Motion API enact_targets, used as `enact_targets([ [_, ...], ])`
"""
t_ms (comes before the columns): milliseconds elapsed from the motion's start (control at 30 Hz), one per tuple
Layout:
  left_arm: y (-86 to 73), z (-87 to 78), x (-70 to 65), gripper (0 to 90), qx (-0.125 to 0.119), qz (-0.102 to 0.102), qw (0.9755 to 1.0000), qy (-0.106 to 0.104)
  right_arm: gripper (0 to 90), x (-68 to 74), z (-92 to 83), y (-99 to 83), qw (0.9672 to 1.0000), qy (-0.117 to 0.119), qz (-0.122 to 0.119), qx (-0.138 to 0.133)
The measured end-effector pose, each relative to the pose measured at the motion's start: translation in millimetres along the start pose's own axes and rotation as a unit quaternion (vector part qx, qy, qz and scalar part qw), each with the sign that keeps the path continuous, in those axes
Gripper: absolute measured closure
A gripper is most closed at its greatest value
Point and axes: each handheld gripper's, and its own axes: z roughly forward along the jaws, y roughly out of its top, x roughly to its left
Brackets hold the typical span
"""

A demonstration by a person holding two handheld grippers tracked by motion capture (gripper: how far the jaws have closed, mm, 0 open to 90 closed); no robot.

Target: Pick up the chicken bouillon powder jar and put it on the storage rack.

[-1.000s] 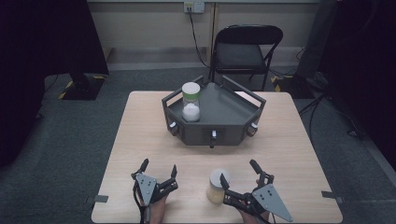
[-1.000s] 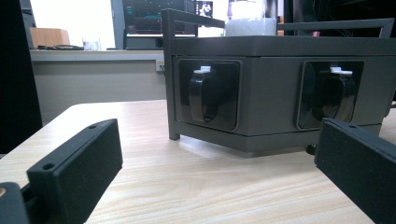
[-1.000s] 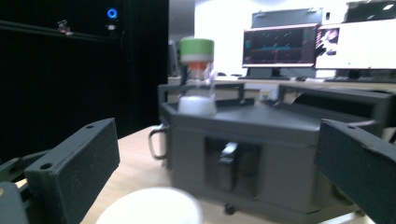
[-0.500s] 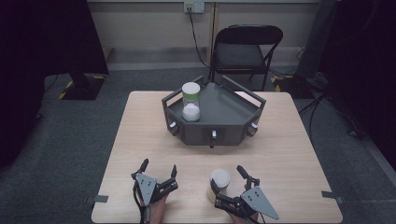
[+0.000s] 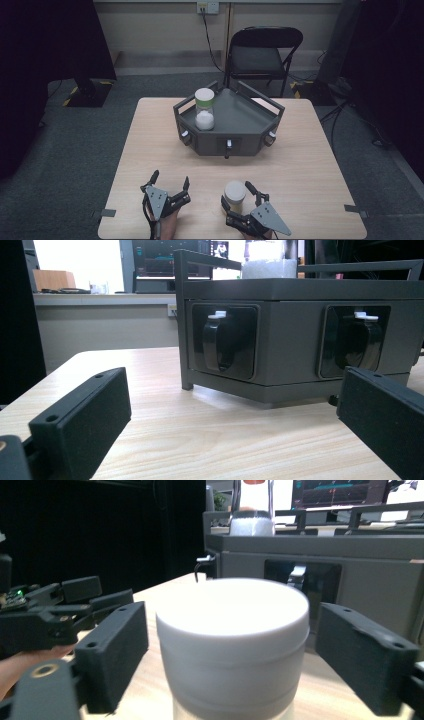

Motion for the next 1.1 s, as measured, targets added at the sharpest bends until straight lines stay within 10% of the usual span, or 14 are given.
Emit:
enact_targets([
  [467,0.0,0.0,-0.1,0.3,0.0,0.0,1.0,0.0,32.3,-6.4,-0.3,1.0,0.9997,0.013,0.0,0.019],
  [1100,0.0,-0.2,-0.4,0.3,0.0,0.0,1.0,0.002,33.0,-7.6,0.3,7.0,0.9994,0.018,-0.011,0.029],
])
